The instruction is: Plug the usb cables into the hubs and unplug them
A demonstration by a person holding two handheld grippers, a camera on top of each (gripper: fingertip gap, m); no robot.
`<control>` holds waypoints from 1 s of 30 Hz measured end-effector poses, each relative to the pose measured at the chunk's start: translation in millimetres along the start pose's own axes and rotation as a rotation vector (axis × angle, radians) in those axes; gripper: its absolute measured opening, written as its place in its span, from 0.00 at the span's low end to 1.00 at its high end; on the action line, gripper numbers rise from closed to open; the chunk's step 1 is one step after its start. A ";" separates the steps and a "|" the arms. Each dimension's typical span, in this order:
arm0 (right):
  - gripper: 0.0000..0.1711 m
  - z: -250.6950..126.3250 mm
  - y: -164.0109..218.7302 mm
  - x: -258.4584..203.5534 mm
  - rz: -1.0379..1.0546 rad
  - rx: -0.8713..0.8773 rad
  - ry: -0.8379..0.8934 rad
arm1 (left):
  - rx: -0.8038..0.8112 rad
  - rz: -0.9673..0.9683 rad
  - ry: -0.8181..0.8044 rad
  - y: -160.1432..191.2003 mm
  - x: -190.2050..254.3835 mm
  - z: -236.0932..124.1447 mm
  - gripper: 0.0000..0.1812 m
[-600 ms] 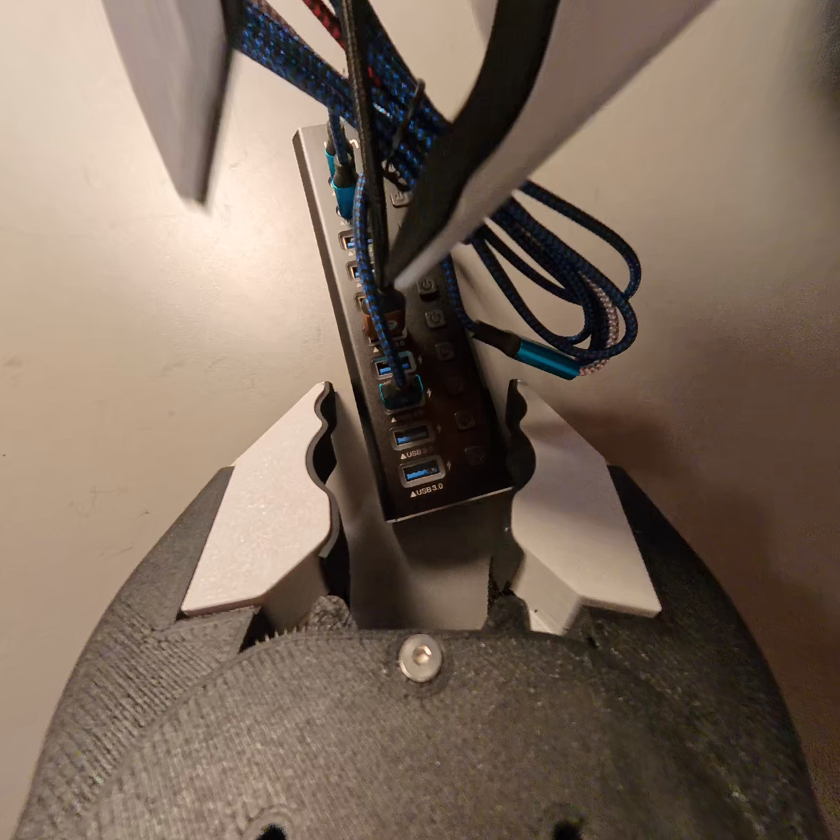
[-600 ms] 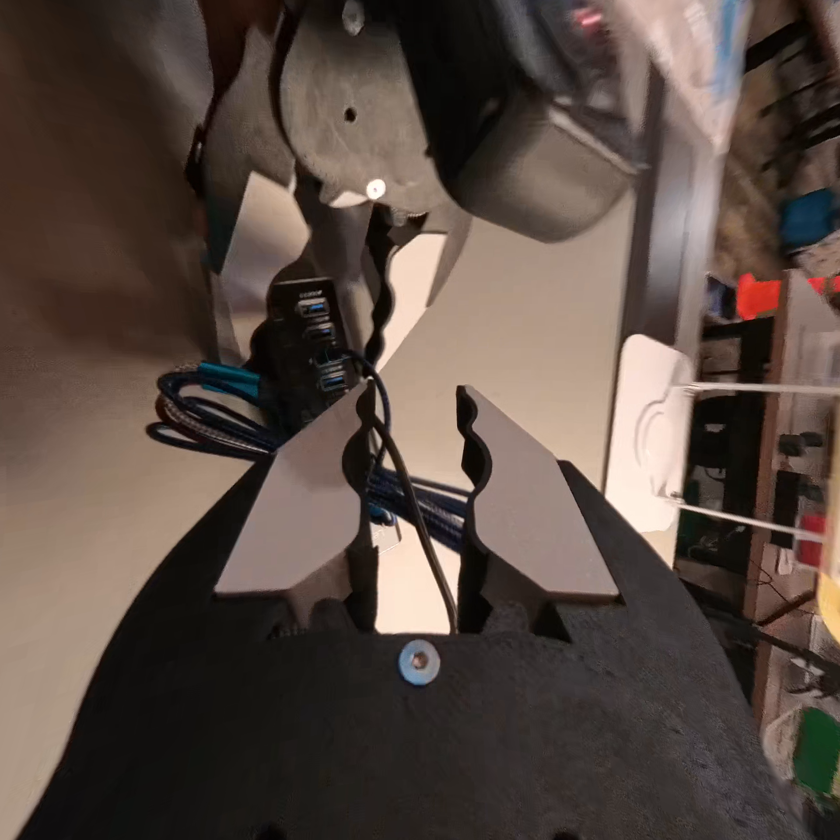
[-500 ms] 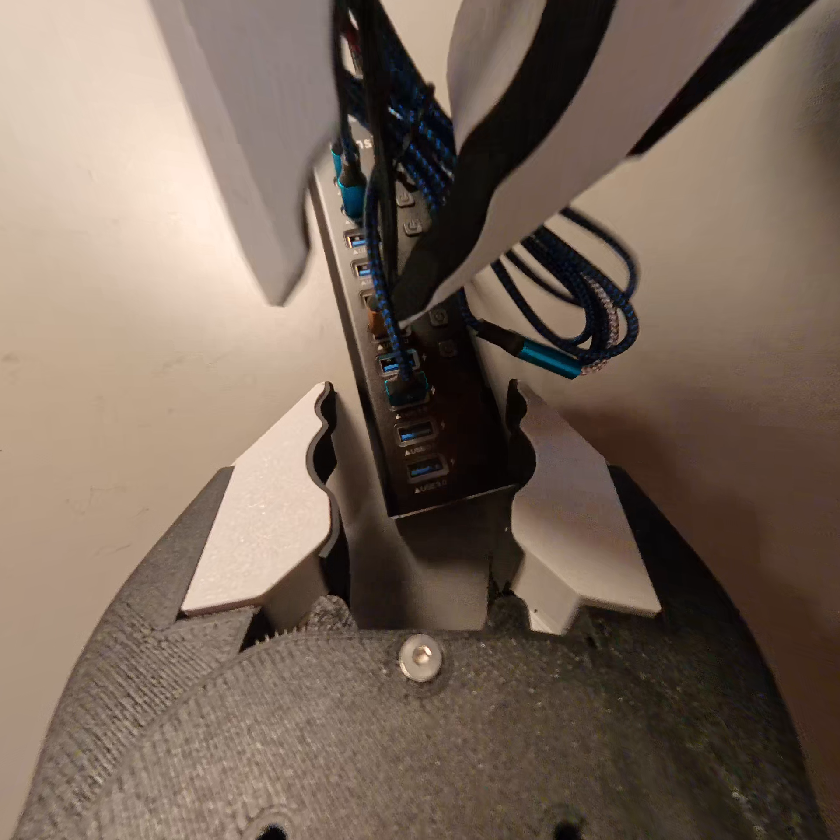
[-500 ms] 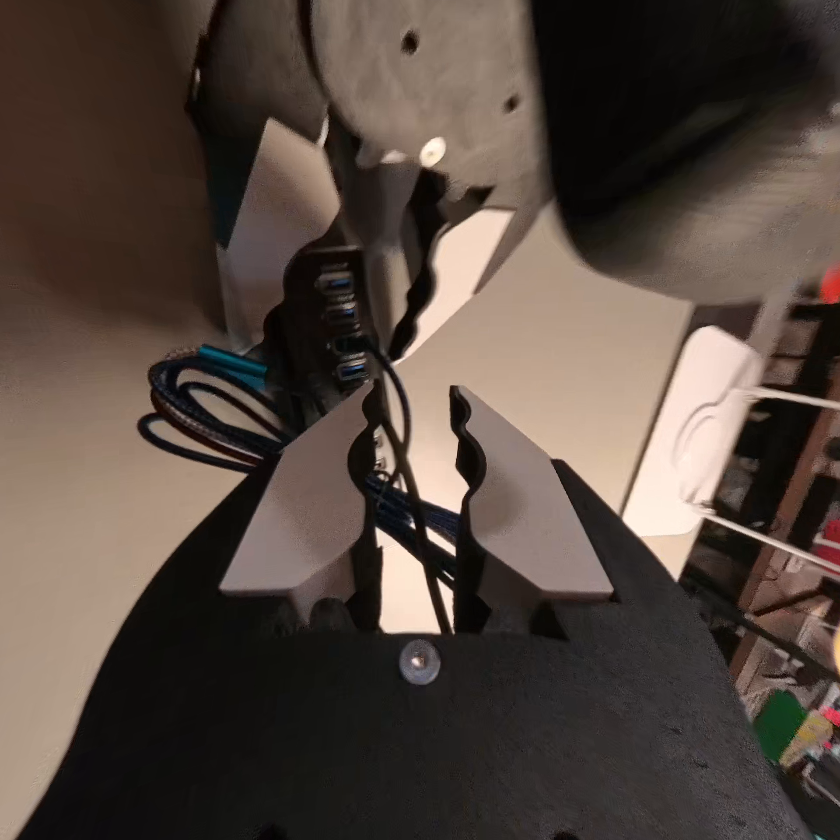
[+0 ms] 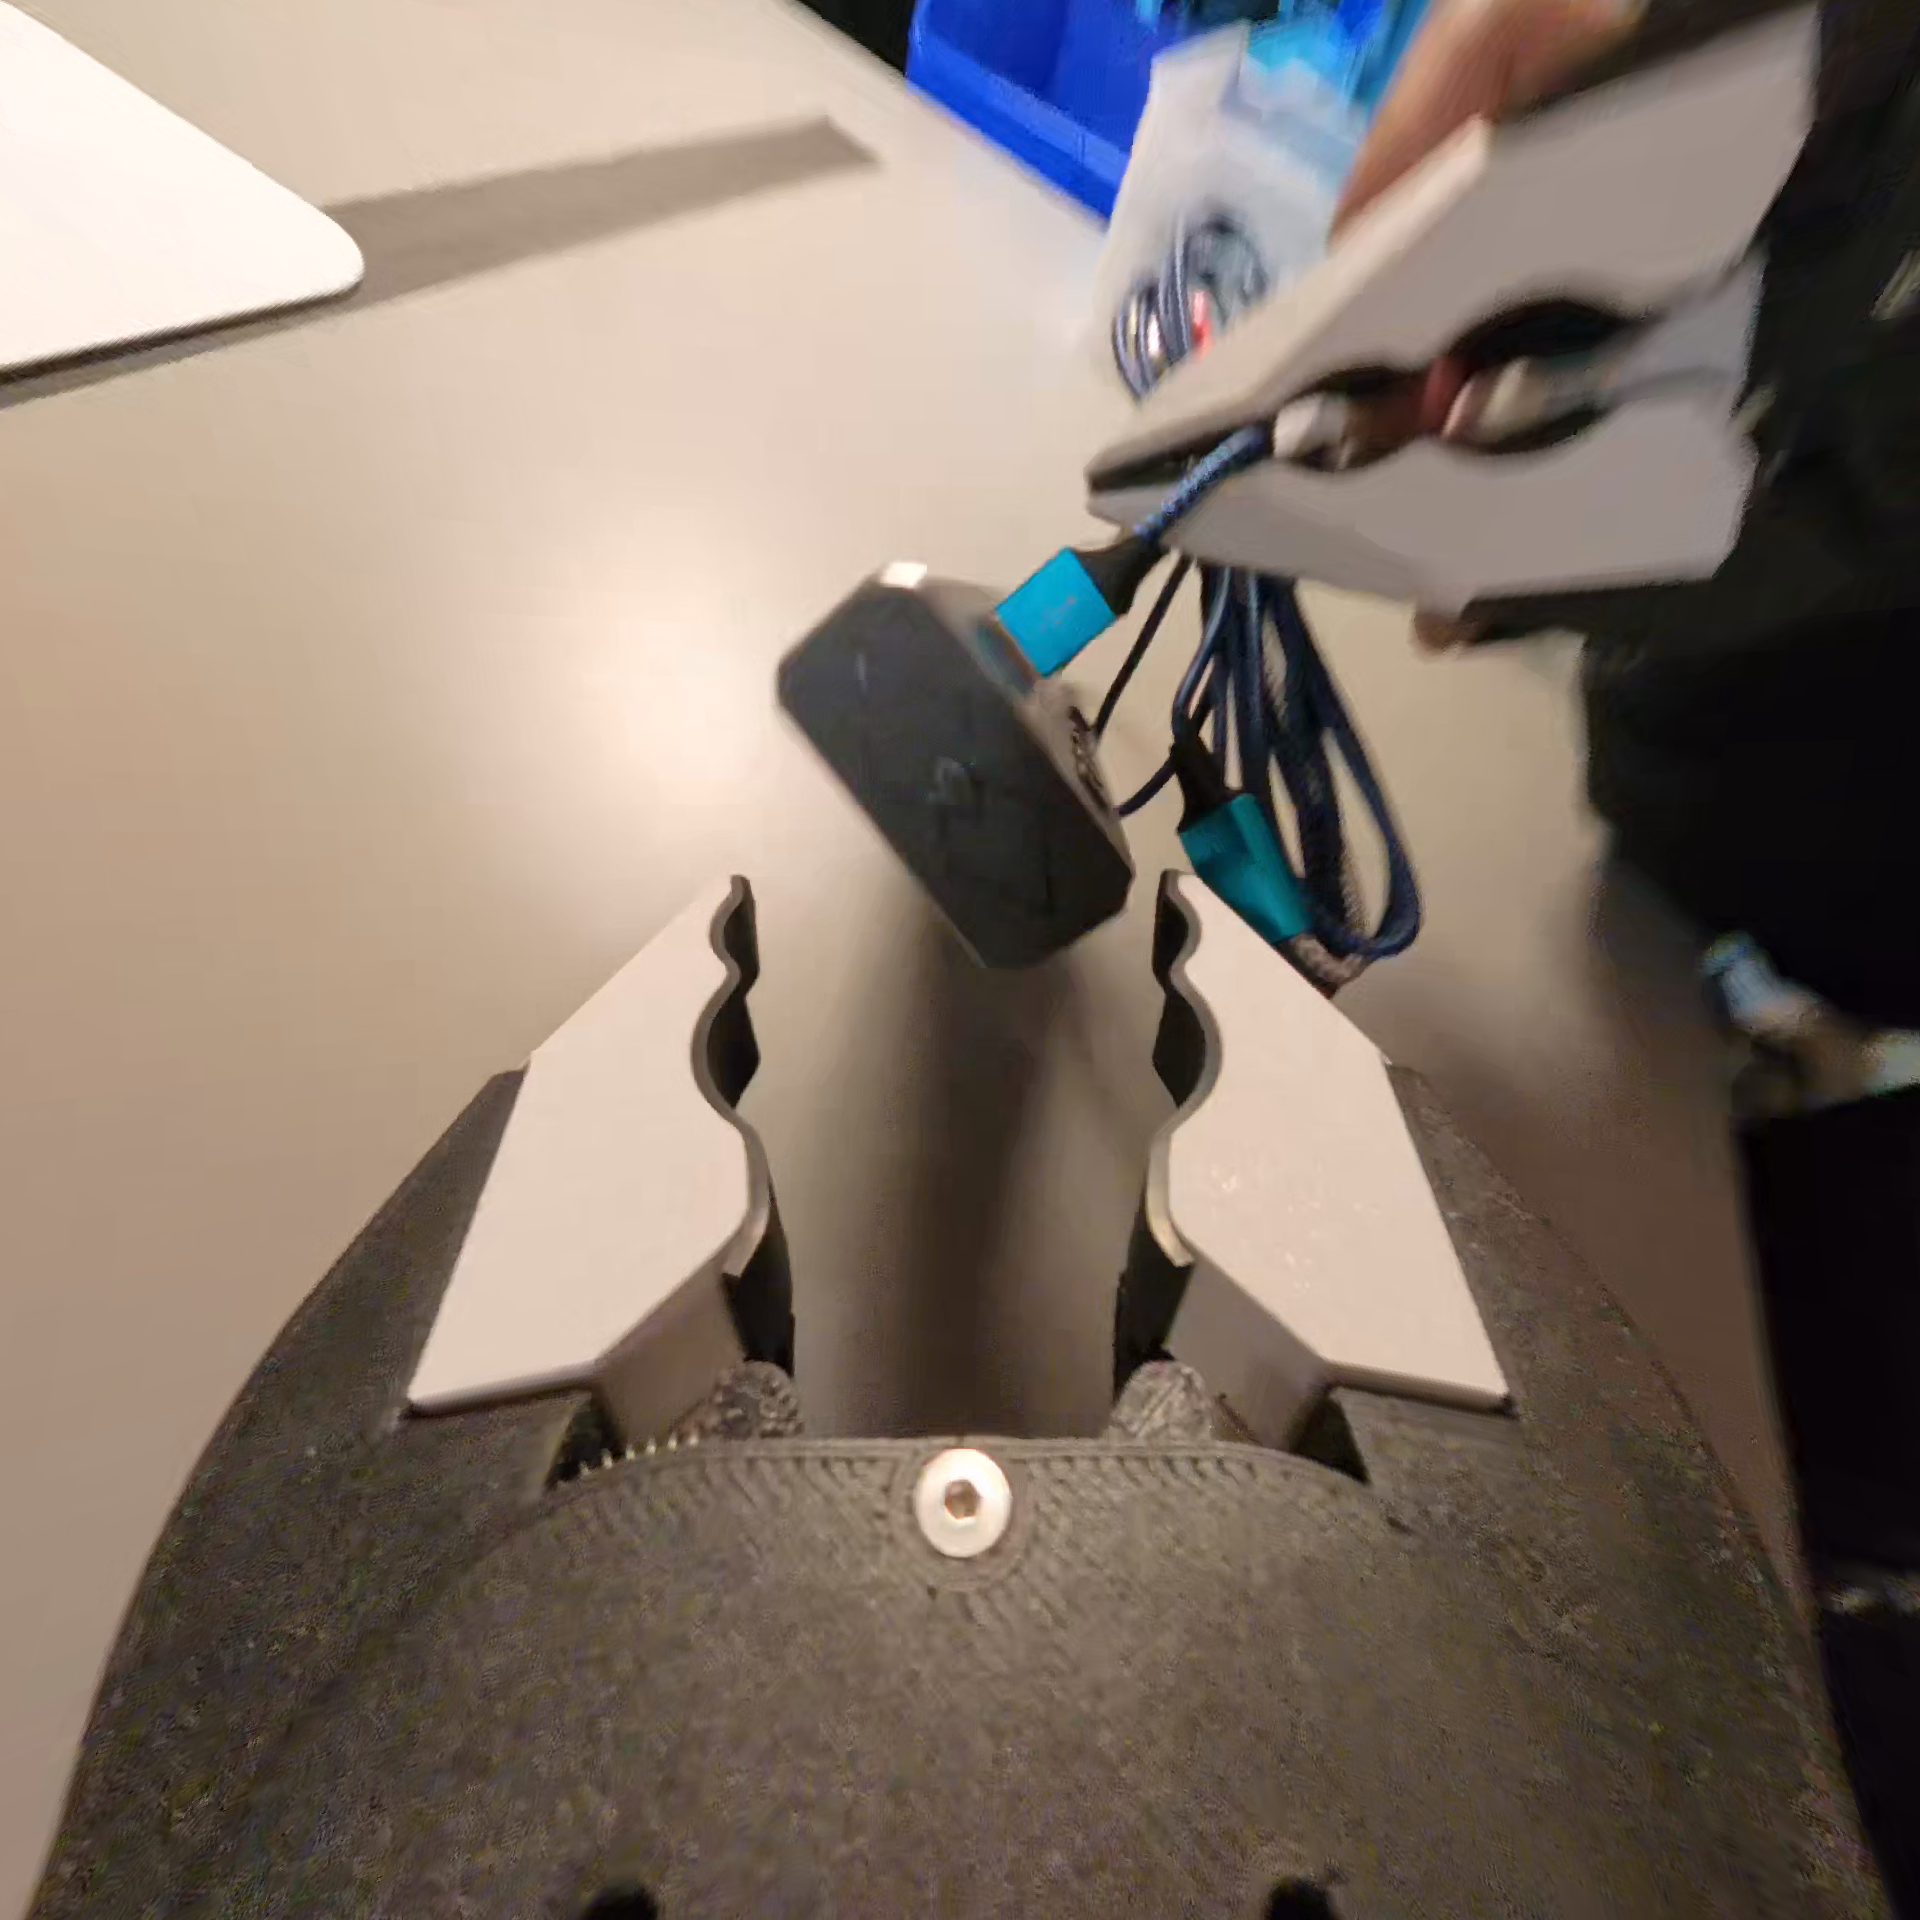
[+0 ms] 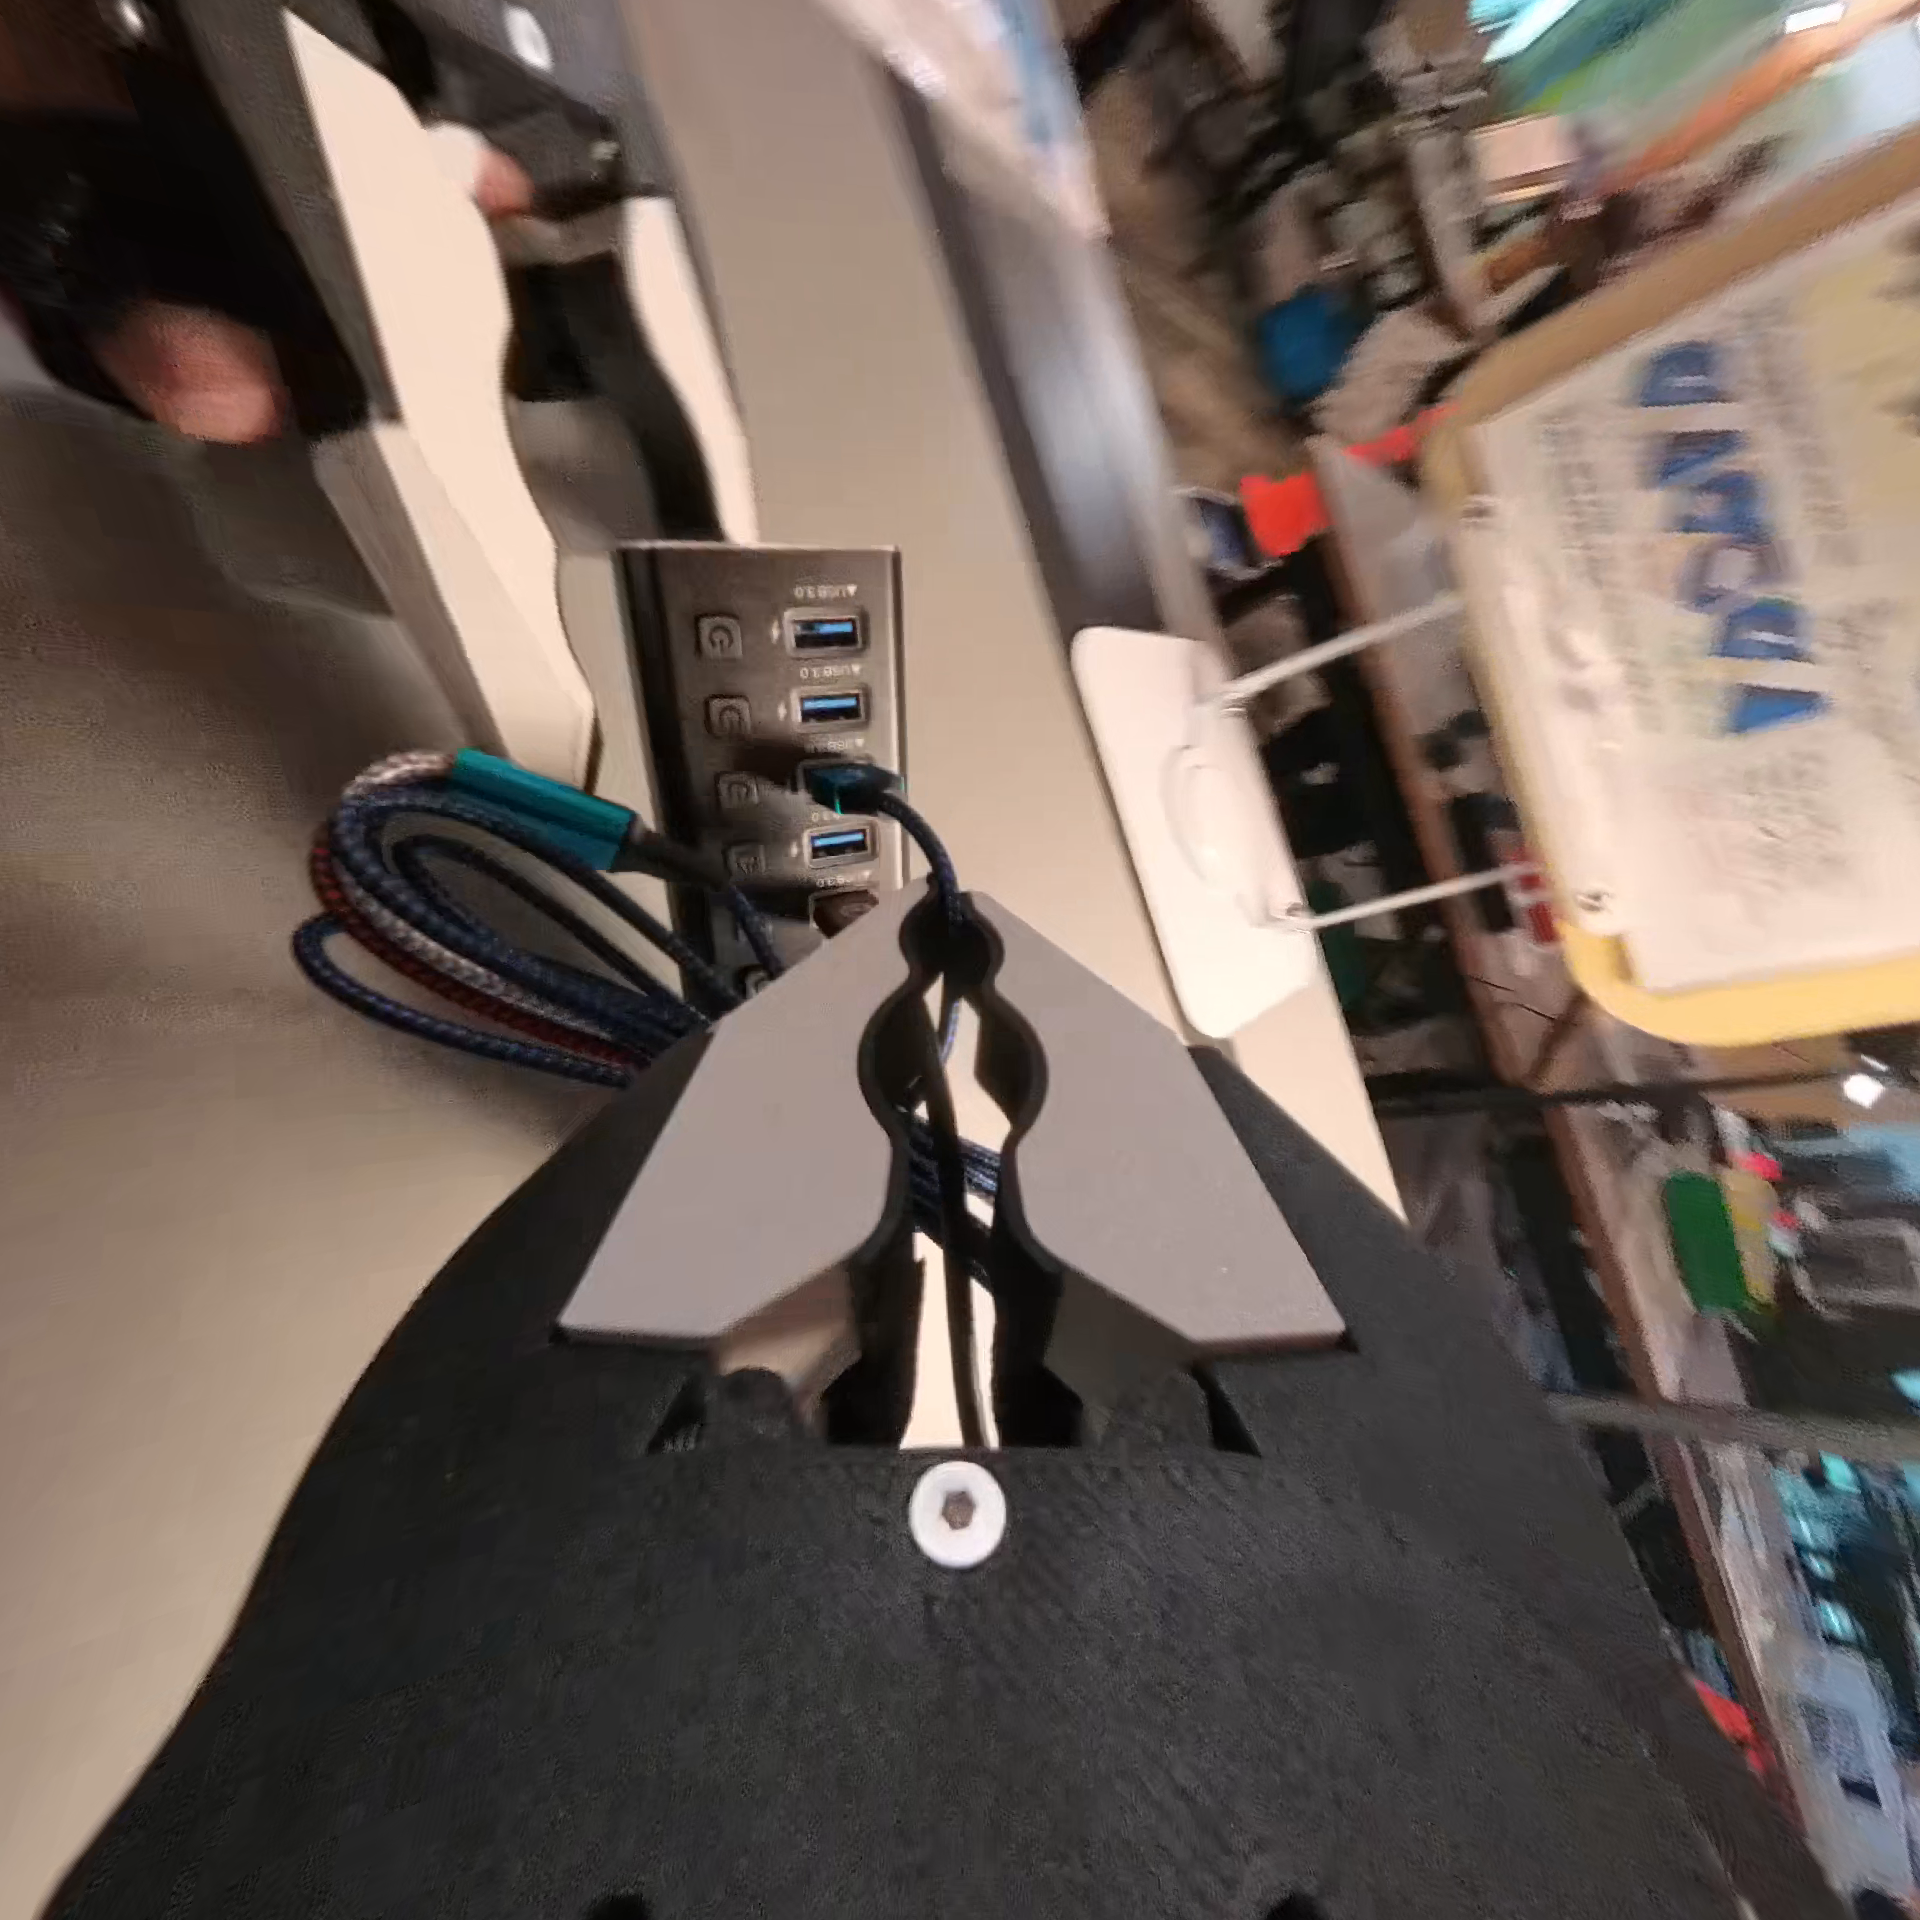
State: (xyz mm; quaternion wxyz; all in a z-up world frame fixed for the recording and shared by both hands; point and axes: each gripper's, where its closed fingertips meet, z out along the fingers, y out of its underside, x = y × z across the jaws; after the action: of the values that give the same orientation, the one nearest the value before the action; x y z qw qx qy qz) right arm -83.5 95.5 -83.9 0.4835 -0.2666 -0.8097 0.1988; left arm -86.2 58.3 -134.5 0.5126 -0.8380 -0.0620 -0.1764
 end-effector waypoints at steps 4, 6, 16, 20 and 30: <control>0.00 -10.0 3.1 16.5 0.095 0.076 0.231 | 0.178 -0.241 0.150 -27.6 10.5 -8.0 0.44; 0.00 -12.0 4.4 14.9 0.094 0.088 0.296 | 0.226 -0.311 0.182 -33.6 13.3 -5.3 0.44; 0.00 -21.8 -0.3 -2.0 -0.010 0.153 0.448 | 0.373 -0.362 0.191 -43.3 17.5 0.3 0.21; 0.00 -22.2 0.5 -6.4 -0.024 0.165 0.459 | 0.378 -0.216 0.063 -42.8 14.3 0.7 0.17; 0.08 -30.9 -5.6 -15.4 -0.031 0.171 0.452 | 0.469 0.194 -0.271 -65.0 23.2 -22.2 0.17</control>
State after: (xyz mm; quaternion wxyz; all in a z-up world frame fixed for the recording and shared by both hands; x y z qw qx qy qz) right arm -51.4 83.5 -77.0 0.6763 -0.2500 -0.6651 0.1943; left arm -88.3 67.3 -62.6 0.6938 -0.7147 -0.0885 0.0061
